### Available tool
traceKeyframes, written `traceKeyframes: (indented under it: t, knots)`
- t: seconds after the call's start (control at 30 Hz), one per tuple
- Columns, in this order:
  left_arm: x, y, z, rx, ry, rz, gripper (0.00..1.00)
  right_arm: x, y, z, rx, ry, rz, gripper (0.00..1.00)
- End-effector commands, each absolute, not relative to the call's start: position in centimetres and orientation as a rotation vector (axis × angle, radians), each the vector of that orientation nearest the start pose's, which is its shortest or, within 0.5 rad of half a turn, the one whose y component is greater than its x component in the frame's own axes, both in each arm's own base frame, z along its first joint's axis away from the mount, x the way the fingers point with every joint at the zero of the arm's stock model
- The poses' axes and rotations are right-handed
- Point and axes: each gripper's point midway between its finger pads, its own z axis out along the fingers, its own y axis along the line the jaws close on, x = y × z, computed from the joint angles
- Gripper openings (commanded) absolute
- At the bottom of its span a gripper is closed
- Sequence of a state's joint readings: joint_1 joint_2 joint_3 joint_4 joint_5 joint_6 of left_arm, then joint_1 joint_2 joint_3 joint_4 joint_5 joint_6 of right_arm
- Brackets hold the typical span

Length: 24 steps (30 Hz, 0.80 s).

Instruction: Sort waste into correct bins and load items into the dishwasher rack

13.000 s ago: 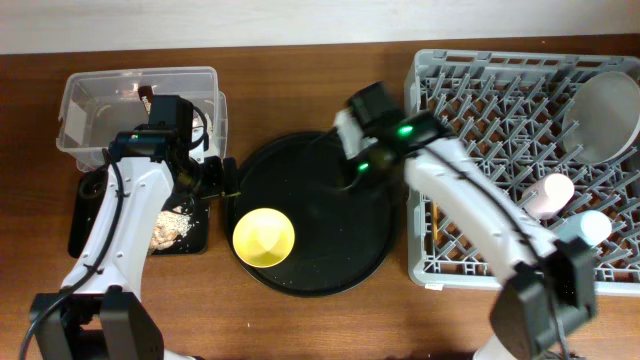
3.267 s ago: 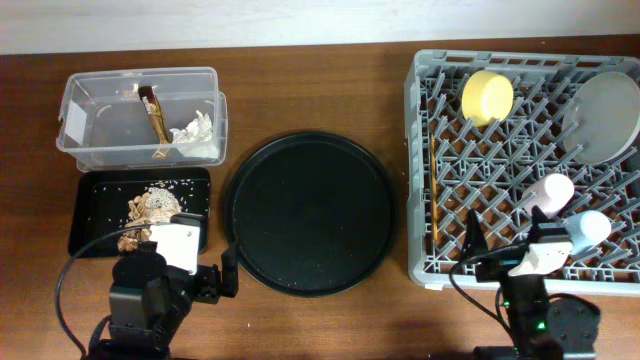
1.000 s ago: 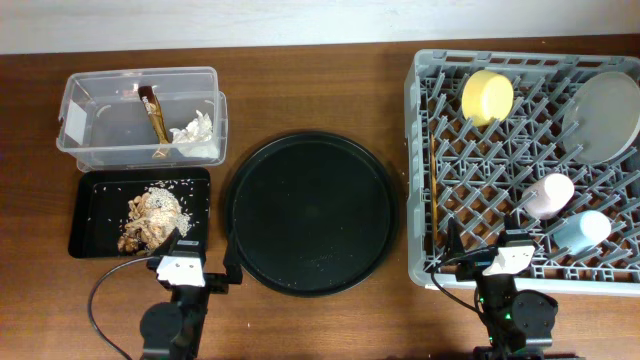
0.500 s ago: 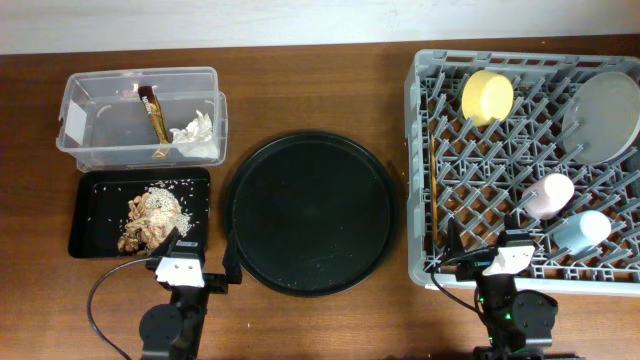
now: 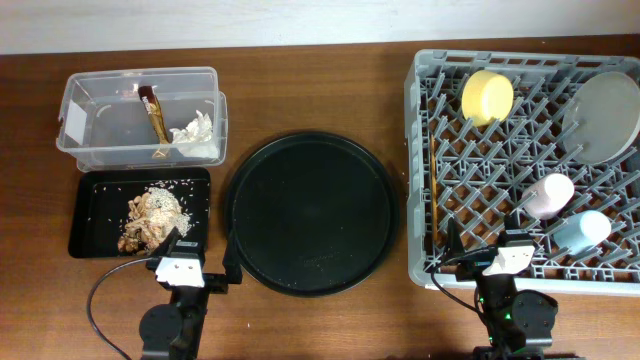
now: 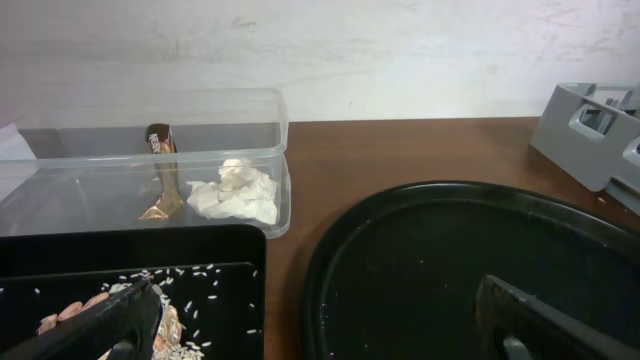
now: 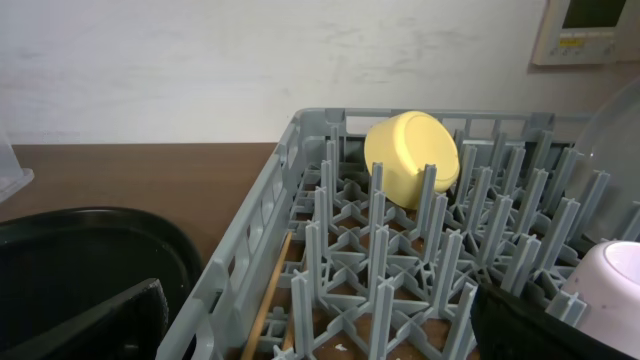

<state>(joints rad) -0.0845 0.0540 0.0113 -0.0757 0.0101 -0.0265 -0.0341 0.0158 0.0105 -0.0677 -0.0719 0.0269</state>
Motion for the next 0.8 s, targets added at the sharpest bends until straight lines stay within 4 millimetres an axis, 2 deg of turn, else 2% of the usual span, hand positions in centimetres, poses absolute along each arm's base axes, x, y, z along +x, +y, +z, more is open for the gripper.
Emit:
traceKeyframes:
  t: [0.0,0.43,0.6,0.77]
  knots:
    - [24.7,-1.9,14.7,0.039,1.69,-0.083,0.99,24.6,0.2,15.6,0.011,1.647,0.054,0.98]
    - [24.7,-2.0,14.7,0.04,1.689,-0.085,0.99,24.6,0.2,15.6,0.011,1.647,0.054,0.98]
    - [24.5,-2.0,15.8,0.039,1.643,-0.086,0.99,24.6,0.2,15.6,0.011,1.647,0.054,0.98]
    - [24.5,-2.0,15.7,0.039,1.647,-0.086,0.99,24.6,0.2,15.6,0.011,1.647,0.054,0.98]
